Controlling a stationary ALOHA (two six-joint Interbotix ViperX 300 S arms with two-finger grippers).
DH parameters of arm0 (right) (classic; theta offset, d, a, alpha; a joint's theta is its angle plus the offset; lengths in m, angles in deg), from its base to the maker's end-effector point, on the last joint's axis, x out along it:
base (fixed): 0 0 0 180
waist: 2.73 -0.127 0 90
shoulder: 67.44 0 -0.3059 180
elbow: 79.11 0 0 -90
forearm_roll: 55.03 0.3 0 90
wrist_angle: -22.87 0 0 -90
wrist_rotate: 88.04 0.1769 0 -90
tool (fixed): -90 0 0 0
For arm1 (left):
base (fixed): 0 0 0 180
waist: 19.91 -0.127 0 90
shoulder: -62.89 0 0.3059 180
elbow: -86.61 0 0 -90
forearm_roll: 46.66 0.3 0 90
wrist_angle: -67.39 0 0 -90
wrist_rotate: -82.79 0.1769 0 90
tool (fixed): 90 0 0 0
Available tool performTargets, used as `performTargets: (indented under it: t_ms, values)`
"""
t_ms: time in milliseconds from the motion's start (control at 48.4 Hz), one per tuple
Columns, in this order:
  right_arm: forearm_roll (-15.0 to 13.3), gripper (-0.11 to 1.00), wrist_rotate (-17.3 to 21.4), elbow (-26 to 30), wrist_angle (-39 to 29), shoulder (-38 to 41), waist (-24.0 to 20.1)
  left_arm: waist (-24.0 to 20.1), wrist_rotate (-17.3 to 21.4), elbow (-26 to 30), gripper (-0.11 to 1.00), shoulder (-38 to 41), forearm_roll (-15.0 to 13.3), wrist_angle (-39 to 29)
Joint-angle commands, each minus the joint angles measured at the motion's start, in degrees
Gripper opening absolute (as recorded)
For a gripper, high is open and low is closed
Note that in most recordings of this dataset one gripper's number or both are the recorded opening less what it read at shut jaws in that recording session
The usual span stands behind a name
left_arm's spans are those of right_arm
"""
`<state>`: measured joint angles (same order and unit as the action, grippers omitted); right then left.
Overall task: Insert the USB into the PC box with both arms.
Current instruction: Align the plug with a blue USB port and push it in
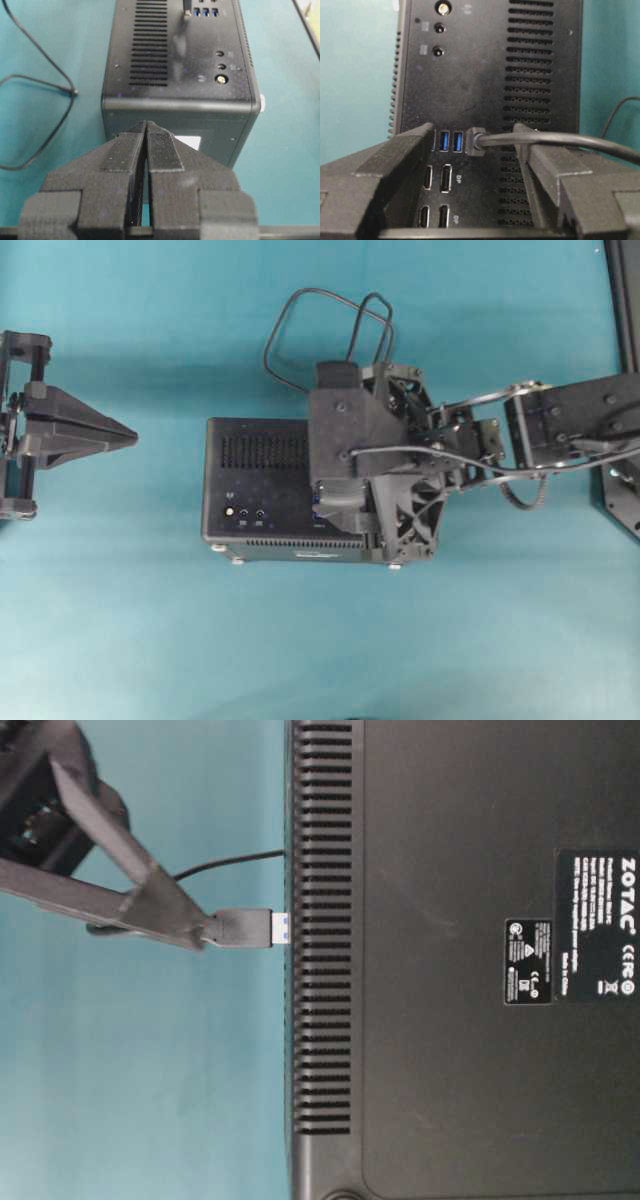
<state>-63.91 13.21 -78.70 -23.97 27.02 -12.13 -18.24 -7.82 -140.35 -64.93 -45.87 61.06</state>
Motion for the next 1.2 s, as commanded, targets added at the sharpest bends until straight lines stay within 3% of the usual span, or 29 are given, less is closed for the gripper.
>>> performTargets:
  t_ms: [0,103,351,558,723,1178]
  values:
    - [-0.09,0.67,0.62,0.97,0.26,-2.02,0.09,0.09,-0.09,0.97,0.00,0.18,0.18,0.53]
    - [-0.18,0.63,0.62,0.18,1.05,-2.46,0.18,0.09,-0.09,1.05,0.00,0.18,0.09,0.44]
    - [-0.09,0.37,0.79,-2.72,5.36,-3.60,0.26,0.35,-0.09,1.23,0.00,0.09,0.09,0.44]
    - [-0.18,0.19,4.13,-5.45,9.14,-3.96,0.44,0.70,-0.09,1.23,0.00,0.09,0.09,0.44]
    - [-0.09,0.15,4.57,-6.50,12.57,-4.04,0.18,0.70,-0.18,1.23,0.00,0.09,0.09,0.53]
    - [1.05,0.14,4.66,-6.86,10.11,-3.78,-1.23,0.70,-1.58,1.23,0.00,0.18,0.09,0.44]
